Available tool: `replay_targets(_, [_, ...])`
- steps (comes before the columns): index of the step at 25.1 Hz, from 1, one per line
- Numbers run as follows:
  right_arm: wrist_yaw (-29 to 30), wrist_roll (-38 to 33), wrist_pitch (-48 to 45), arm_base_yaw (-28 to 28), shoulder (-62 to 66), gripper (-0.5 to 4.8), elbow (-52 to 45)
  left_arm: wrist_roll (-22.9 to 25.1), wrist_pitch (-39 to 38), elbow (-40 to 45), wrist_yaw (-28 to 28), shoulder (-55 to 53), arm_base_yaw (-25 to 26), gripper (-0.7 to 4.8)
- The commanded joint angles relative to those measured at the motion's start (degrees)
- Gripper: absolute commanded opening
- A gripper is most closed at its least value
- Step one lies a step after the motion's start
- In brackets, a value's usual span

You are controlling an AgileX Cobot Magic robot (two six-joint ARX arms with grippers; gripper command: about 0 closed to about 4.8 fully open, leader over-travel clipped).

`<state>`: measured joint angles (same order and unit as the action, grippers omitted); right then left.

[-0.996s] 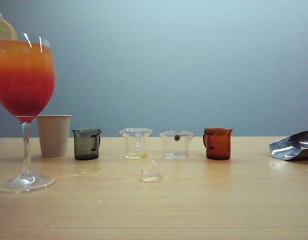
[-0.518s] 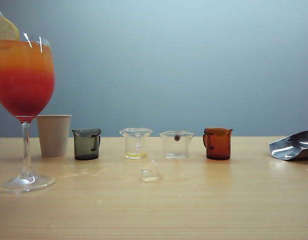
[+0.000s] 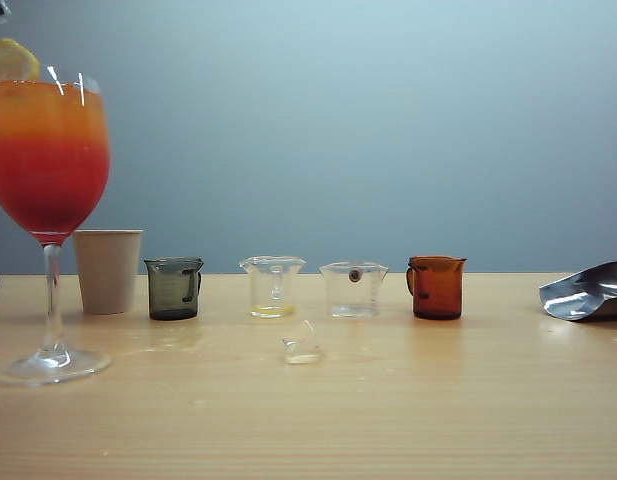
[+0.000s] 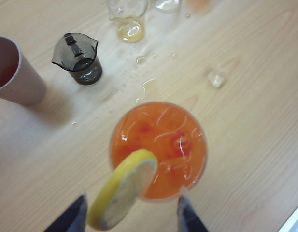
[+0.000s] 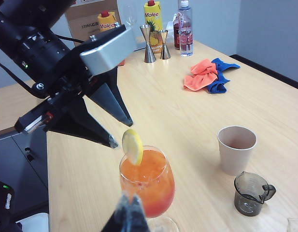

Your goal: Pick up the lemon slice from the paper cup on the left and carefully insert it into the rim of the goblet.

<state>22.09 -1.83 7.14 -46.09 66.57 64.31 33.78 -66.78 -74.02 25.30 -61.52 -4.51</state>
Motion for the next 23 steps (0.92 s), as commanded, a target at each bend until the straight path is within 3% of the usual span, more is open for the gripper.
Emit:
replay_targets(1, [-0.09,0.13,-0.98,0.02,-0.57,-0.06,0.24,-0.15,0.46,-0.26,0.22,1.05,0.00,2.39])
replay_targets(6, [-0.09,0.13,-0.98,0.02,-0.74,-0.05,0.24,-0.24,0.90,-0.28,0.22,2.78,0.00,2.39])
replay_targets(10, [-0.09,0.09,-0.94,0.02,-0.92,-0.06,0.24,-3.85,0.90,-0.28,0.22,5.49,0.00,2.36])
replay_targets(12, [-0.39,0.09,-0.83,0.02,-1.20,-0.06,0.24,-5.68,0.87,-0.28,0.22,7.08,0.00,1.68])
replay_targets(14, [-1.57,-0.48,-0.48,0.02,-1.51,-0.06,0.24,-6.23,0.87,-0.28,0.22,8.76,0.00,0.13])
replay_targets(18, [-3.10,-1.22,0.59,0.02,-1.77,-0.06,0.24,-7.48,0.90,-0.26,0.17,11.37,0.02,-0.05])
replay_targets(23, [-11.28,-1.20,7.67,-0.15,-3.85,-0.06,0.24,-21.46,4.85,-0.24,0.15,15.06,0.04,-0.05])
